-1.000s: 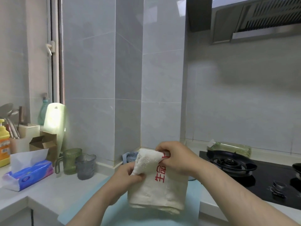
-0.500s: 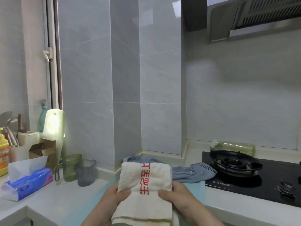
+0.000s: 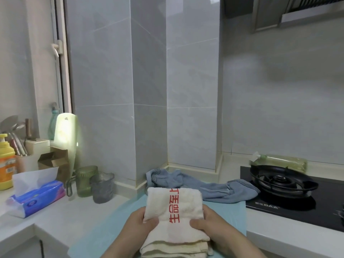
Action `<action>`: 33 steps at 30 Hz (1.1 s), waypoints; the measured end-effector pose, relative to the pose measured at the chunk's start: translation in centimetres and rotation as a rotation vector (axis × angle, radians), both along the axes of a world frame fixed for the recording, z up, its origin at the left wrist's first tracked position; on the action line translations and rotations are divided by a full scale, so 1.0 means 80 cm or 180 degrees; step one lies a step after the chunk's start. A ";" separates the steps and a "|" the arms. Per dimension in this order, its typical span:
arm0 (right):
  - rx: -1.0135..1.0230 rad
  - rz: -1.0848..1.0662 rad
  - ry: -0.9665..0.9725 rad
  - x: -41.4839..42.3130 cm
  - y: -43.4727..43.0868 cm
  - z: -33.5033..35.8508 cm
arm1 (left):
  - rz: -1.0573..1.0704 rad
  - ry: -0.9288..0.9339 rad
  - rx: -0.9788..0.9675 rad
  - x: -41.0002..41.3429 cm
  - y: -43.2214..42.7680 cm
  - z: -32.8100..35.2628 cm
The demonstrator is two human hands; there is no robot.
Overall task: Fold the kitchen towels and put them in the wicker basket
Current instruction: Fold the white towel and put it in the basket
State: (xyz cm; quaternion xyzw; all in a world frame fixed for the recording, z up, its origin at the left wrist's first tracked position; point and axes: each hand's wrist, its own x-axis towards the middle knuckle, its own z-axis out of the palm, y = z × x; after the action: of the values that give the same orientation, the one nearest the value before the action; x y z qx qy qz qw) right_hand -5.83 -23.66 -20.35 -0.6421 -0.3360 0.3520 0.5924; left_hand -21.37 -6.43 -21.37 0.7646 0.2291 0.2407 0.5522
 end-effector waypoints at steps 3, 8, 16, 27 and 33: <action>-0.0034 -0.0099 -0.0016 -0.012 0.004 0.001 | 0.0319 0.0070 0.0174 0.004 -0.013 0.000; 0.0250 -0.0141 0.0368 -0.006 -0.007 -0.001 | -0.0076 -0.0211 -0.0593 -0.008 -0.006 0.004; 0.0627 -0.0165 0.0766 0.000 -0.009 -0.006 | -0.0445 -0.0615 -0.1597 -0.014 -0.001 0.012; 0.0110 -0.0212 0.0574 0.000 -0.003 -0.001 | -0.0623 -0.0297 -0.1103 -0.016 -0.016 0.024; -0.0365 -0.0312 -0.1189 0.000 -0.035 -0.005 | -0.0340 0.0128 0.0899 -0.025 -0.016 0.009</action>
State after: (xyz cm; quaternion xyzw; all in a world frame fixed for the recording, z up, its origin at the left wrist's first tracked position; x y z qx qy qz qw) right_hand -5.82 -26.45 -20.78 -0.7445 -0.3878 0.2160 0.4987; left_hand -23.33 -7.68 -20.62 0.8504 0.1630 0.2255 0.4465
